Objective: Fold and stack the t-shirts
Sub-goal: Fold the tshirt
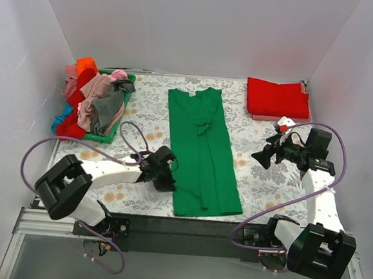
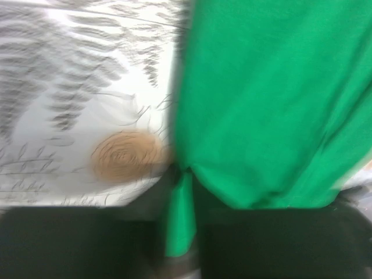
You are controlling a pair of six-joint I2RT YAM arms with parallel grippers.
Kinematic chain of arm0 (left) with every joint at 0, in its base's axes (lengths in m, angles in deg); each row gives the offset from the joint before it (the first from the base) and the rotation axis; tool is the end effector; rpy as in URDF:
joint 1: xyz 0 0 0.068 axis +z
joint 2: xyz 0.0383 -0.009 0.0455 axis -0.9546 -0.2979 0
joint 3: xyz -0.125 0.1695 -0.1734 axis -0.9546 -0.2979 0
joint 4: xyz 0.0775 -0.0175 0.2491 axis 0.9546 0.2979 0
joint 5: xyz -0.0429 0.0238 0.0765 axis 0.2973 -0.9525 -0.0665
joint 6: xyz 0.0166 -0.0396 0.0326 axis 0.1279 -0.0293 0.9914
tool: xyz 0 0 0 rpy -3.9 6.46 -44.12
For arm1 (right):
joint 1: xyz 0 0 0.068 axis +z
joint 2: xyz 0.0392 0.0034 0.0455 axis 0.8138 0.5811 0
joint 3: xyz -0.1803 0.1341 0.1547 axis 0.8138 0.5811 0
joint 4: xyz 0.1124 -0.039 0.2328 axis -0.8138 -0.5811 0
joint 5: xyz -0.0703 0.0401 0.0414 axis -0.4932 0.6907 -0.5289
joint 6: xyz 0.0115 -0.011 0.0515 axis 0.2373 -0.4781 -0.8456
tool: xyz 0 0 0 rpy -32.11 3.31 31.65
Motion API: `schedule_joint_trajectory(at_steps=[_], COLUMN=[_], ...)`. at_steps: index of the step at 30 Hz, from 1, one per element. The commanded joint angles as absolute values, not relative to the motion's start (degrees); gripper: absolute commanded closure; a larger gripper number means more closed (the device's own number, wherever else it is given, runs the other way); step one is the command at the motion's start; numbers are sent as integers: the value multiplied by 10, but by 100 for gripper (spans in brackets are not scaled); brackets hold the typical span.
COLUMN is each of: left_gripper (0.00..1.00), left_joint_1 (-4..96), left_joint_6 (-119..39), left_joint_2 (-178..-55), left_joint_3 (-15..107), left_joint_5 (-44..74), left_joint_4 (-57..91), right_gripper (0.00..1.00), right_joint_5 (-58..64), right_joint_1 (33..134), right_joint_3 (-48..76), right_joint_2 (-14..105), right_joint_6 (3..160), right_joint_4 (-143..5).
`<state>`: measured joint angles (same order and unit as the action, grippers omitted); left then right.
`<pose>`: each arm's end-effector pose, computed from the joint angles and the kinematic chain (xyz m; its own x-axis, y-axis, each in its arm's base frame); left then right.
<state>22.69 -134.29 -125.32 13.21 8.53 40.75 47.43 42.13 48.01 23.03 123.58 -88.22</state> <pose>0.1616 -0.1944 0.1449 -0.5851 -0.7990 0.1386 -0.7784 0.5054 -0.3723 0.2126 -0.0178 0.2653 -0.2063 -0.3150 -0.9264 -0.7365 0.6733 -0.0650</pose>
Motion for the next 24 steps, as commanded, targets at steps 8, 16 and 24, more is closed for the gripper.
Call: schedule_joint_trajectory(at_steps=[8,16,24], left_gripper=[33,32,23], left_joint_1=[278,250,126], left_joint_6=[-1062,-682,-438], left_joint_2=[-1036,-999,-941], left_joint_3=[154,246,110], left_joint_5=[201,313,283], left_joint_4=[502,485,446], right_gripper=[6,9,16], right_joint_5=[494,390,241], right_joint_1=[541,807,959], right_joint_3=[440,517,594], right_joint_2=[289,237,210], right_joint_6=[1718,1683,1605], right_joint_4=[-1268,-1201,-1104])
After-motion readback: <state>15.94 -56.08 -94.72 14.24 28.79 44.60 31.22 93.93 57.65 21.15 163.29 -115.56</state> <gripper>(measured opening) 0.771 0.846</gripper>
